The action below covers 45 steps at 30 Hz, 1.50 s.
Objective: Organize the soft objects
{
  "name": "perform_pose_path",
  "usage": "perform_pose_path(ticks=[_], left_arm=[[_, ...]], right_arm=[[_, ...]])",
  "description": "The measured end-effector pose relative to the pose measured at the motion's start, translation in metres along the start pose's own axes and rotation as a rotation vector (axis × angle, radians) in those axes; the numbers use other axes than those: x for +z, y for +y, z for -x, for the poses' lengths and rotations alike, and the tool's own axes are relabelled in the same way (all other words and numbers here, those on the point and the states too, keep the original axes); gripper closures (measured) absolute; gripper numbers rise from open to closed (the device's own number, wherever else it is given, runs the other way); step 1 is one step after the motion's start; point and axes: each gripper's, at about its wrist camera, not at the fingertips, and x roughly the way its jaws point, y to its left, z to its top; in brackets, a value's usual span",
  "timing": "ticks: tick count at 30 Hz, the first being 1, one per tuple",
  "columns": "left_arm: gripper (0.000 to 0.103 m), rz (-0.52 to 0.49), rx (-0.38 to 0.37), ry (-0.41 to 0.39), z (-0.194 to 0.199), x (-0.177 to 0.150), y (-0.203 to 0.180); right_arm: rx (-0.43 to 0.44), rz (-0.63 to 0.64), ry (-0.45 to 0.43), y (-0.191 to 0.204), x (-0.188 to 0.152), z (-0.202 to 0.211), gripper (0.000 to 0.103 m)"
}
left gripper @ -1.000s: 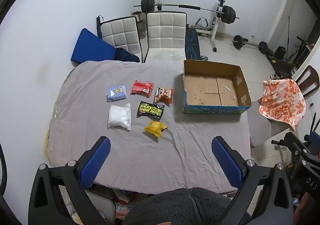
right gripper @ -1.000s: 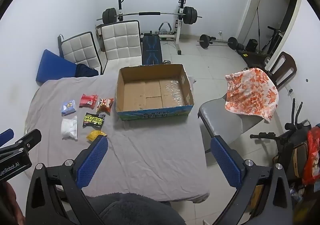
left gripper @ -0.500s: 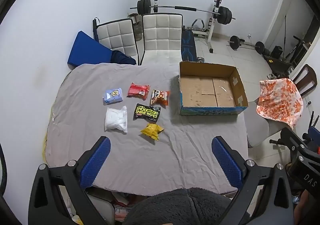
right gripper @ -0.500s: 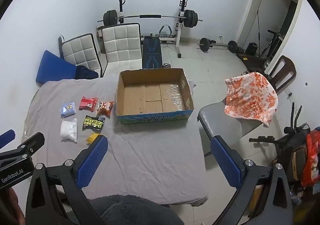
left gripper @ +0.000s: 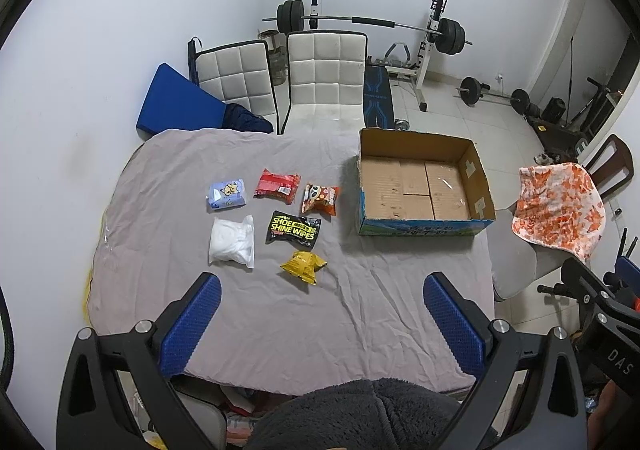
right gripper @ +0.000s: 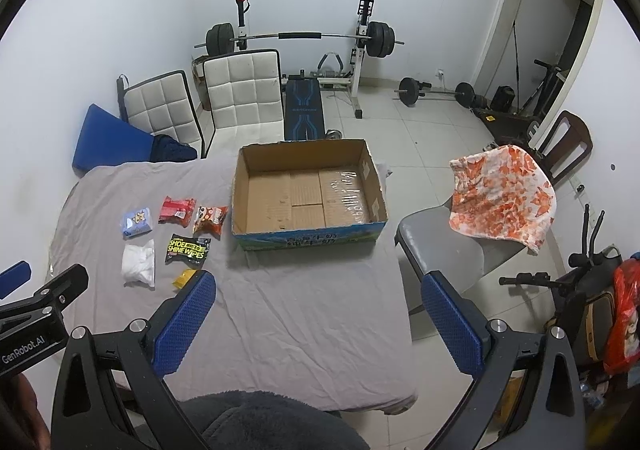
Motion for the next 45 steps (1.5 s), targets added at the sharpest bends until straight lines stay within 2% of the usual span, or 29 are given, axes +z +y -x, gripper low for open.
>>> perform_pose_path(ticks=[45], left_arm=[[0.0, 0.011, 0.013, -0.045, 0.011, 0.003, -0.006]], right_arm=[[0.015, 0.004, -0.039, 0.003, 0.011, -0.002, 0.0]])
